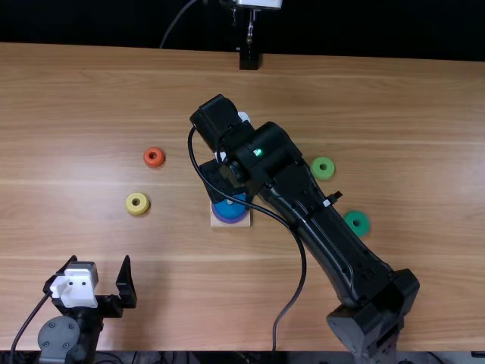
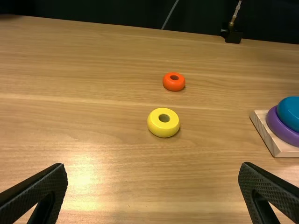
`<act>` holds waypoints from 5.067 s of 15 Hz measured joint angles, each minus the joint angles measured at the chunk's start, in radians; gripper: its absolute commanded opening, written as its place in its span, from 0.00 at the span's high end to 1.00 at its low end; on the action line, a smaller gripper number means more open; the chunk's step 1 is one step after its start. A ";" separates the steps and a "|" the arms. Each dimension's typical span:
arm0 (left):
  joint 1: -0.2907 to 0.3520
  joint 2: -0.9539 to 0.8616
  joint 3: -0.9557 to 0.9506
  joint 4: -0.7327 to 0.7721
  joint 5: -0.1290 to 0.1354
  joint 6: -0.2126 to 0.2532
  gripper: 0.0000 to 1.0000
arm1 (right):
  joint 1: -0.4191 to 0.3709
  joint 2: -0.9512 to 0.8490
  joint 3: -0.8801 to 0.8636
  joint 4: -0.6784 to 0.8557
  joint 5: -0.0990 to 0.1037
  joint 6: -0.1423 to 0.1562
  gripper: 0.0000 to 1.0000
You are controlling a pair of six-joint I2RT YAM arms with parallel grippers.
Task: Build the Hanoi tower: stack the rings onto the peg from bottom to top in this color order: purple, dark blue, light blue, dark green, light green, yellow, orange.
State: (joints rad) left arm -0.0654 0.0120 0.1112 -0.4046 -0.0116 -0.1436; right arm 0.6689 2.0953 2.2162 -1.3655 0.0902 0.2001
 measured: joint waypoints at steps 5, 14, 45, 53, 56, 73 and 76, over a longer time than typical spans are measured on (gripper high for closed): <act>0.000 0.000 0.000 0.000 0.000 0.000 0.00 | -0.017 0.000 -0.029 0.008 0.000 -0.001 1.00; 0.000 0.000 0.000 0.000 0.000 0.000 0.00 | -0.017 0.039 -0.053 0.021 0.000 0.012 0.00; 0.000 0.000 0.000 0.000 0.000 0.000 0.00 | -0.611 -0.555 -1.091 0.602 0.082 -0.045 0.00; 0.000 0.000 0.000 0.000 0.000 0.000 0.00 | -0.611 -0.398 -1.113 0.618 0.082 -0.046 0.00; 0.000 0.000 0.000 0.000 0.000 0.000 0.00 | -0.611 -0.372 -1.112 0.619 0.082 -0.046 0.00; 0.000 0.000 0.000 0.000 0.000 0.000 0.00 | -0.611 -0.288 -1.112 0.707 0.039 -0.045 0.00; 0.000 0.000 0.000 0.000 0.000 0.000 0.00 | -0.611 -0.274 -1.112 0.708 0.035 -0.044 0.00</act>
State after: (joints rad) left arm -0.0658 0.0116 0.1112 -0.4046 -0.0113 -0.1432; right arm 0.0578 1.8214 1.1038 -0.6571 0.1257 0.1558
